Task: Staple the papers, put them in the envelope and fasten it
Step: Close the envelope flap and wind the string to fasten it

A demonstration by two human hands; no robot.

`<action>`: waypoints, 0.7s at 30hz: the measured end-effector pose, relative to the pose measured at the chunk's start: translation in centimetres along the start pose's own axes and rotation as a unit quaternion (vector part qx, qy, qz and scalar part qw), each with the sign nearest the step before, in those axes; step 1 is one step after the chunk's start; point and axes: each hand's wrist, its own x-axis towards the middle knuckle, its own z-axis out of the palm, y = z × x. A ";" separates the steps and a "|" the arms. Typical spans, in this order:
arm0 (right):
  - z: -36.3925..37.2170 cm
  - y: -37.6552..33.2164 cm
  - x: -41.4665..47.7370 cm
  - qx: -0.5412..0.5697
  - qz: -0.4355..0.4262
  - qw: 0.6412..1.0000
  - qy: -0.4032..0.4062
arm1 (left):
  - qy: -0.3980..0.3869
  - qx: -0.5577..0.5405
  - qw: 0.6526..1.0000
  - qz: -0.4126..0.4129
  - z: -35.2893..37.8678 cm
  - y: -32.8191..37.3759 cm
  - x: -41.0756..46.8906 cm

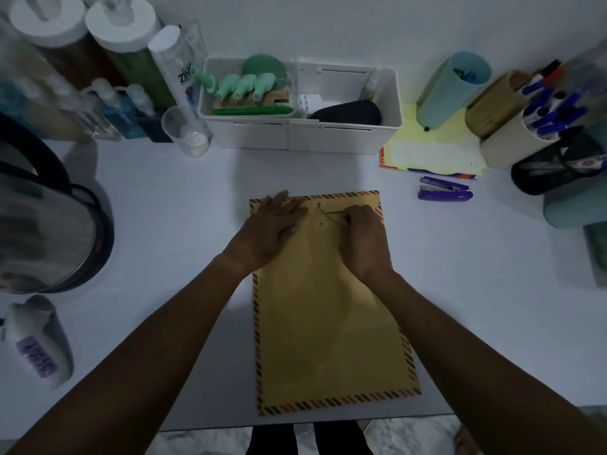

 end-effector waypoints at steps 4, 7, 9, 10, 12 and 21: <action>-1.0 0.1 -1.3 0.089 0.046 0.995 0.019 | -0.002 -0.002 1.000 -0.003 0.0 -0.1 0.0; -0.9 0.9 -1.8 0.068 0.063 0.995 0.039 | 0.000 -0.012 1.000 -0.007 0.0 -0.1 0.1; -0.6 1.0 -1.8 0.090 0.083 0.990 0.064 | -0.003 -0.008 1.000 -0.009 0.1 -0.1 0.2; -0.4 0.9 -1.8 0.099 0.088 0.988 0.078 | -0.003 -0.007 1.000 -0.009 0.1 -0.1 0.1; -0.1 0.6 -1.6 0.102 0.088 0.986 0.102 | -0.001 -0.006 1.000 -0.008 0.1 -0.1 0.1; -0.1 -1.4 -1.6 0.118 0.038 0.992 0.028 | 0.007 -0.010 1.000 0.000 0.2 -0.3 0.0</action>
